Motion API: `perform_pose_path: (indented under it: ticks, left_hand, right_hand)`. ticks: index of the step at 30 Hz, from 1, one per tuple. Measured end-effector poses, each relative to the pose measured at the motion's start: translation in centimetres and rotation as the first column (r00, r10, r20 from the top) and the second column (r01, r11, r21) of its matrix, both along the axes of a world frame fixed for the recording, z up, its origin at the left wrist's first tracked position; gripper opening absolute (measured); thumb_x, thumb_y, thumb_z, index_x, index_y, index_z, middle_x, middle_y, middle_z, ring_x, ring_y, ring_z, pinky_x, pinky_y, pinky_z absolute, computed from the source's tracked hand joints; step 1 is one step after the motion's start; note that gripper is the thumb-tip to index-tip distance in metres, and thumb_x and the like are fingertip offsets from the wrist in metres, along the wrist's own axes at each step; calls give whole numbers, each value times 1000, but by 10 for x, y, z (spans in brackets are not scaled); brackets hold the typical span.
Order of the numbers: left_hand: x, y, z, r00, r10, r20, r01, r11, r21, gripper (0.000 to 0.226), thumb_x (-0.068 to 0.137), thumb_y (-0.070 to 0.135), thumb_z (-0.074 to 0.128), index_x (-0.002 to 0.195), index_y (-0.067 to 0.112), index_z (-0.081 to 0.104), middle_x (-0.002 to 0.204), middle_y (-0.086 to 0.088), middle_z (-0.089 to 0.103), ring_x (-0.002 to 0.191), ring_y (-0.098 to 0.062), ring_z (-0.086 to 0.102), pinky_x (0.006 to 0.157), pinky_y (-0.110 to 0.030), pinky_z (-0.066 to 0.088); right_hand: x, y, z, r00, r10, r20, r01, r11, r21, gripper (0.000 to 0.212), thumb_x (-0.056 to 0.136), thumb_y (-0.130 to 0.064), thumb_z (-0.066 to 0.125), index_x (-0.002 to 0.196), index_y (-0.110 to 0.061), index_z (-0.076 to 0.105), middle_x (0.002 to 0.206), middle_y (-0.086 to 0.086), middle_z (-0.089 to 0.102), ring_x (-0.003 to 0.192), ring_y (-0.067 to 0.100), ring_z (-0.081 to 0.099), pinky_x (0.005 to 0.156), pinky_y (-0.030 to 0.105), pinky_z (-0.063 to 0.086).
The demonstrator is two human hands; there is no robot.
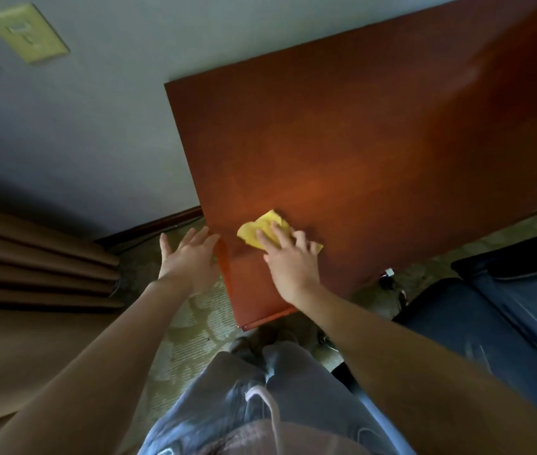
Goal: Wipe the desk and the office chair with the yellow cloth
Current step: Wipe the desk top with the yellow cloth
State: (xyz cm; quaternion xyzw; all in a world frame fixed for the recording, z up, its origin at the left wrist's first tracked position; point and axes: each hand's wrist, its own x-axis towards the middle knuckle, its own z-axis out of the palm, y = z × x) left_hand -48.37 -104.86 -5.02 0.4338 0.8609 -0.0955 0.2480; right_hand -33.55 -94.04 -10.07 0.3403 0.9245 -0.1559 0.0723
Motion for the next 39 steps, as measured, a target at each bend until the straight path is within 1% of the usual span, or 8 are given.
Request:
perform_pose_path:
  ticks: [6,11,17,21,25,30,36,39]
  left_hand:
    - [-1,14,5,994,107,12,-108,994,19,65,93,25,46,152,24,19,161,1,5,148,-19,2,112,-61,-5]
    - [2,23,2,990,129,62,-131,991,22,70,94,25,45,153,20,9,161,1,-5,148,-19,-3,114,-56,-7]
    - [-14,22,-1,978,182,102,-186,982,36,73,96,27,44,154,17,0,160,0,-11,147,-16,-9,115,-50,-7]
    - [-37,24,-3,977,175,126,-182,982,52,71,98,28,39,153,16,-2,160,1,-14,146,-13,-12,117,-47,-5]
    - [-64,33,-6,982,140,128,-143,989,21,74,98,33,41,153,14,-4,160,-2,-15,147,-15,-12,116,-48,-7]
    - [-105,46,-11,984,101,144,-107,994,33,77,98,38,42,152,11,-5,159,-3,-16,147,-15,-12,116,-48,-7]
    - [-158,62,-18,978,92,187,-111,989,99,79,96,38,46,152,12,-3,160,-3,-11,147,-15,-10,116,-48,-7]
    - [-175,65,-23,972,88,217,-113,988,104,78,96,35,46,152,13,-3,160,-2,-12,147,-14,-11,115,-48,-8]
  right_hand:
    - [23,-34,2,921,364,-140,-345,927,144,43,79,-36,70,122,-38,60,133,-8,56,104,28,58,76,40,47]
    - [53,-11,-1,705,699,-120,-664,710,233,46,77,-26,74,118,-43,62,130,-11,59,107,22,61,76,37,52]
    - [56,51,4,424,904,-49,-876,423,233,48,82,-16,66,123,-39,60,134,-12,55,110,19,59,79,34,49]
    - [31,96,10,454,891,-4,-874,447,188,64,70,-14,82,124,-40,60,133,-12,56,106,18,62,76,33,51]
    - [-13,115,12,491,871,-18,-853,485,194,64,67,-10,82,123,-36,62,132,-9,58,105,23,62,75,43,53]
    - [-83,132,14,567,823,-38,-797,560,225,61,69,-10,81,122,-33,63,131,-6,58,103,25,63,72,43,52]
    - [-162,158,15,718,695,-27,-678,708,197,53,85,-7,62,132,-32,54,141,-4,49,110,29,54,77,43,45]
    - [-195,170,13,810,585,34,-584,801,129,54,95,-11,49,140,-40,40,151,-11,33,119,24,41,91,45,38]
